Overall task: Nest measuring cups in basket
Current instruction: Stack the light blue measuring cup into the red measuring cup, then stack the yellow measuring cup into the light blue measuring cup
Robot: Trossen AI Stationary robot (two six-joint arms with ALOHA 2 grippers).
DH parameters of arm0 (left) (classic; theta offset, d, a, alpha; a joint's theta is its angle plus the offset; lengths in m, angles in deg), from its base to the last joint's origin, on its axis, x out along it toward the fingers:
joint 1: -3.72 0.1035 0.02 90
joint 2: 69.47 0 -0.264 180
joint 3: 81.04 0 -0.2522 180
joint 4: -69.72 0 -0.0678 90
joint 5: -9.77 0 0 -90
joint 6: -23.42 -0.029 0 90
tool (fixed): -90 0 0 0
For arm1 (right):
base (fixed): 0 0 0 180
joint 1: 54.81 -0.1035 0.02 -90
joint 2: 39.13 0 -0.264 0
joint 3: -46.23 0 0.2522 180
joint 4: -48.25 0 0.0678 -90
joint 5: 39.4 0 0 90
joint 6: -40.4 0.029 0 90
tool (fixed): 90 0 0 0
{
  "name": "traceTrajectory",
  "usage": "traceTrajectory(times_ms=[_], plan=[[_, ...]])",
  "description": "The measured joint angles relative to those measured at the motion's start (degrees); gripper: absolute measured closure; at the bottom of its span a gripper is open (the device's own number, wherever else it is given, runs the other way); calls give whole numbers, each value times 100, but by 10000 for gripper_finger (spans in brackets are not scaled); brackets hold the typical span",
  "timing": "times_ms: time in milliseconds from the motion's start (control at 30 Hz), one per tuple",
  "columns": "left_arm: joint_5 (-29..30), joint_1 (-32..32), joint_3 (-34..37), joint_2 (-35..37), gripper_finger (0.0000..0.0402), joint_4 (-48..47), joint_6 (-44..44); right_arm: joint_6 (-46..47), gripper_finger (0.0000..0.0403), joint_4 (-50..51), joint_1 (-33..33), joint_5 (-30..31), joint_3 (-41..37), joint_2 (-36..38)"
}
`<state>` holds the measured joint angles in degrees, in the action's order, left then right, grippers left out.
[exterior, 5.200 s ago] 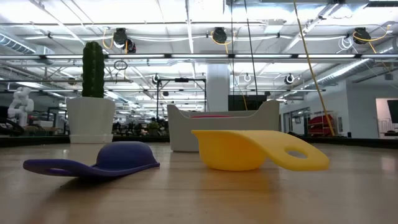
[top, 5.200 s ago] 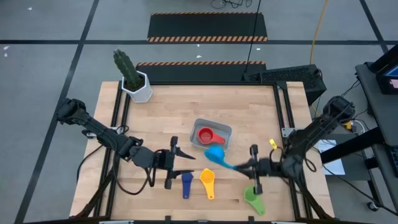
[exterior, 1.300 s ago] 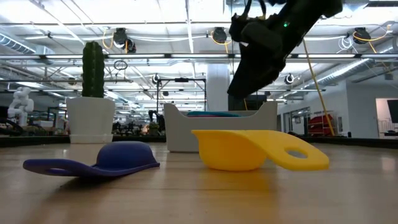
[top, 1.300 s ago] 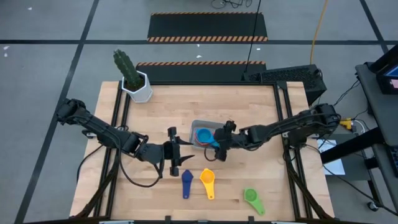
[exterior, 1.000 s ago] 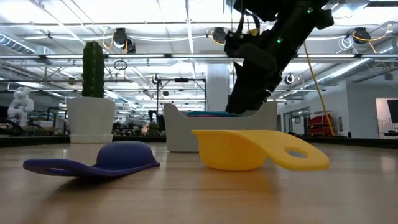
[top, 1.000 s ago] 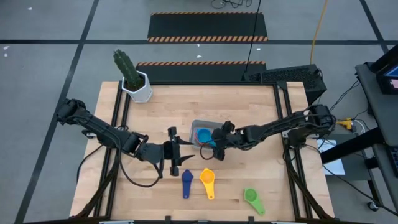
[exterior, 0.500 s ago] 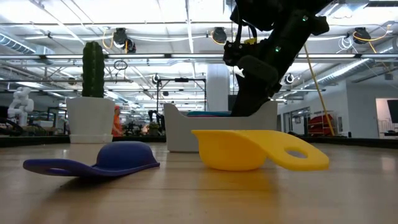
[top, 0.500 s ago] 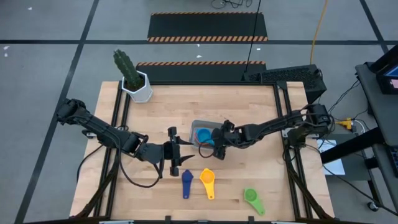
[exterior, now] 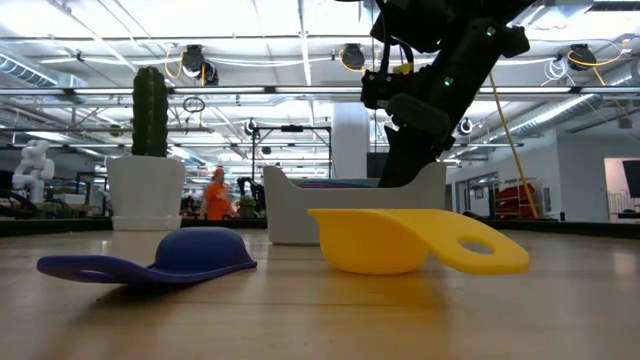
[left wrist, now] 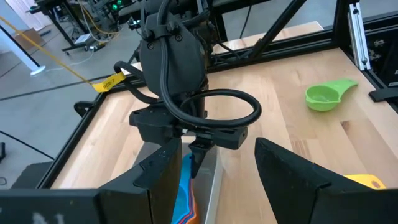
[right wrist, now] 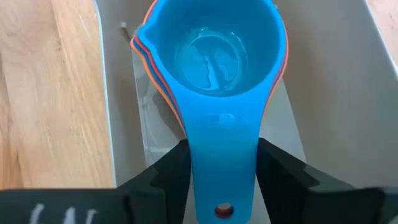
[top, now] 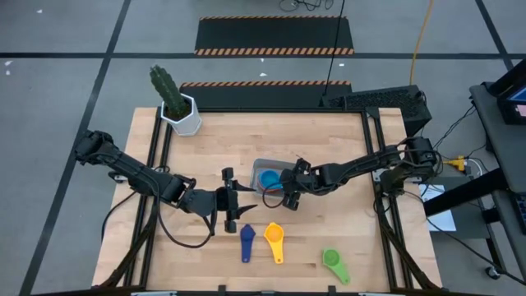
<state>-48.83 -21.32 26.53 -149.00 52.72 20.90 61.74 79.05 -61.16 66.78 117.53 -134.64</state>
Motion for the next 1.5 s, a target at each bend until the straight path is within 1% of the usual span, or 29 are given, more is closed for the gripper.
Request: traceTrajectory(times_ms=[100,333,500,667,733,800,900,1067,1133,1233,1367,1500], plan=[[0,0,0,0,195,-2,-2,3,245,-3,0,10,0,0],[-2,0,0,0,195,-46,-4,4,195,-69,0,26,0,64],[-2,-11,0,0,195,-4,4,45,171,-88,-47,37,0,458],[-90,-47,0,0,195,224,56,407,166,-5,-261,48,0,1073],[-98,-99,0,0,195,450,101,634,166,8,-447,63,0,1288],[-155,-198,0,0,195,677,84,834,166,96,-734,216,-2,1452],[-188,-401,0,0,195,851,118,1173,165,96,-1302,511,-2,1554],[-118,-782,0,-24,195,824,326,1605,165,78,-2309,1066,-7,1565],[-9,-899,0,-92,195,850,375,1533,165,-4,-2630,1306,-7,1563],[69,-1000,-3,-268,195,1011,374,1155,165,-340,-3077,1703,-7,1437],[59,-1034,-235,-700,195,1015,395,819,165,-865,-3424,1777,-4,1241],[-59,-1041,-656,-1232,195,818,416,678,165,-983,-3541,1749,-8,1050]])
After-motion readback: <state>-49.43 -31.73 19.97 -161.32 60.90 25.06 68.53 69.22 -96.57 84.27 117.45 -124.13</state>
